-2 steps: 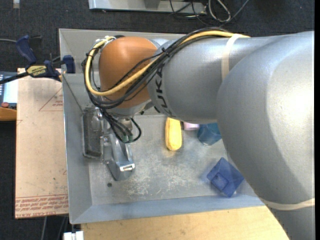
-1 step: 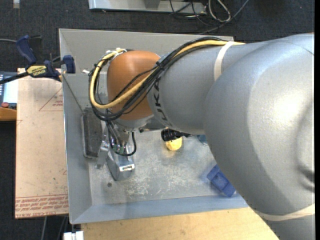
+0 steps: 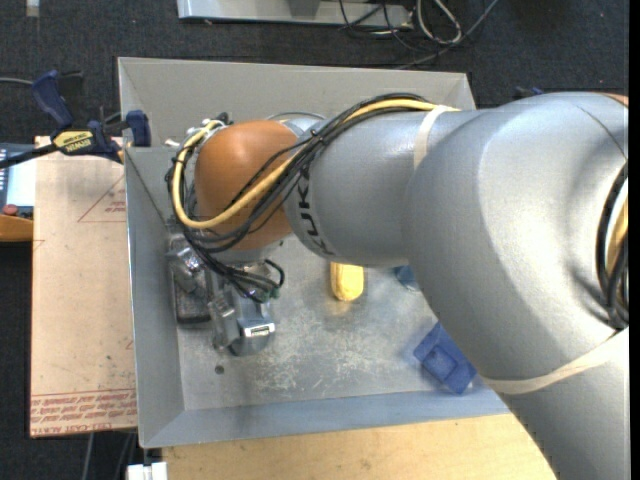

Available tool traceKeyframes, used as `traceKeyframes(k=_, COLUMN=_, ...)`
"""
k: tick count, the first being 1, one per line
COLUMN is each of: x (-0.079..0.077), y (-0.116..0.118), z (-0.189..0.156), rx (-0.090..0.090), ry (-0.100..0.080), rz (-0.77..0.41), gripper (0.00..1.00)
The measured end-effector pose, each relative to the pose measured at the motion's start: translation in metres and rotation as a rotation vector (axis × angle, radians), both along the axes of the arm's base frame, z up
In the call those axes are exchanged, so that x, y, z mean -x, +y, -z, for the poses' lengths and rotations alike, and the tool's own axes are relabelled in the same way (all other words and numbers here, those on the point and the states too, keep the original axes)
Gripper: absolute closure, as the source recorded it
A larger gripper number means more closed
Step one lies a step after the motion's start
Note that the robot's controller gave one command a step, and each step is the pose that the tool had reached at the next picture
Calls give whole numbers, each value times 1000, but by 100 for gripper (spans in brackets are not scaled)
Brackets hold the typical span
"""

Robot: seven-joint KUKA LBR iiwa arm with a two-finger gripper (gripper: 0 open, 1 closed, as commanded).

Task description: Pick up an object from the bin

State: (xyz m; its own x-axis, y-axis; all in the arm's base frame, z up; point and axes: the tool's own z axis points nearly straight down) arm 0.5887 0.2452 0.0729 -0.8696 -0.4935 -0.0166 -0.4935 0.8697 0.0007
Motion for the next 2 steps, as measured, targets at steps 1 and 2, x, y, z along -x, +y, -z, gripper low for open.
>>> traceKeyframes(k=1, x=11, y=5, z=0, rx=-14, ry=13, rz=997, gripper=100)
traceKeyframes(k=2, x=13, y=6, z=-13, rx=-13, ry=14, rz=1035, gripper=100)
